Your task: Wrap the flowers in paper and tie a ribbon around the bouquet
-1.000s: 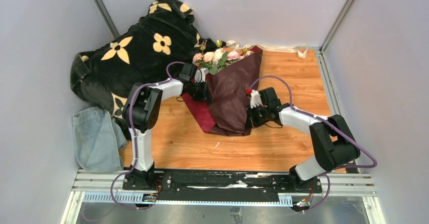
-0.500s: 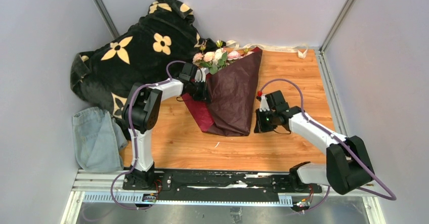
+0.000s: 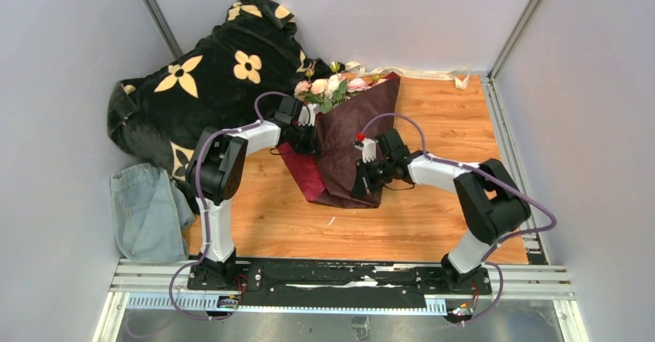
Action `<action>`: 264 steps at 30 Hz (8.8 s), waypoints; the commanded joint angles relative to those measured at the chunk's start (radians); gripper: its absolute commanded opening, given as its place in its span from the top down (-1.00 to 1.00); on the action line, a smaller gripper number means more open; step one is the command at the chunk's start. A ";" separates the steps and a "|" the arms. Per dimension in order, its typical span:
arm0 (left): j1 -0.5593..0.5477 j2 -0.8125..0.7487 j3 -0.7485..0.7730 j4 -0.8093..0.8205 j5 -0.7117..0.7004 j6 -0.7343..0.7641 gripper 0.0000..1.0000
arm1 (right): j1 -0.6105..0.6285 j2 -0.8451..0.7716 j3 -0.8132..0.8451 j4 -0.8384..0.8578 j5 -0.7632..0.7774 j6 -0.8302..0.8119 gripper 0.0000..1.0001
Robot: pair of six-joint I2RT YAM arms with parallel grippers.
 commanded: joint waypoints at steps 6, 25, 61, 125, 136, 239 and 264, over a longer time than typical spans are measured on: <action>-0.001 -0.058 -0.073 -0.052 -0.057 0.070 1.00 | 0.031 0.092 -0.160 0.047 0.056 0.032 1.00; -0.033 -0.078 -0.086 -0.061 -0.130 0.195 1.00 | -0.159 0.086 0.100 -0.052 -0.184 -0.022 1.00; -0.033 0.000 -0.045 -0.128 -0.137 0.244 1.00 | -0.519 0.600 0.933 -0.167 0.113 0.108 0.01; 0.010 -0.193 0.002 -0.222 -0.233 0.221 -0.72 | 0.099 0.372 0.183 0.055 0.148 0.264 1.00; 0.163 -0.284 -0.222 -0.253 -0.089 -0.001 -1.00 | 0.099 0.346 0.173 0.069 0.145 0.257 1.00; -0.192 -0.565 -0.553 -0.090 -0.144 -0.399 -0.61 | 0.134 0.238 -0.071 0.487 0.199 0.652 1.00; -0.131 -0.454 -0.594 -0.023 -0.279 -0.418 0.17 | 0.146 0.207 -0.043 0.441 0.204 0.620 1.00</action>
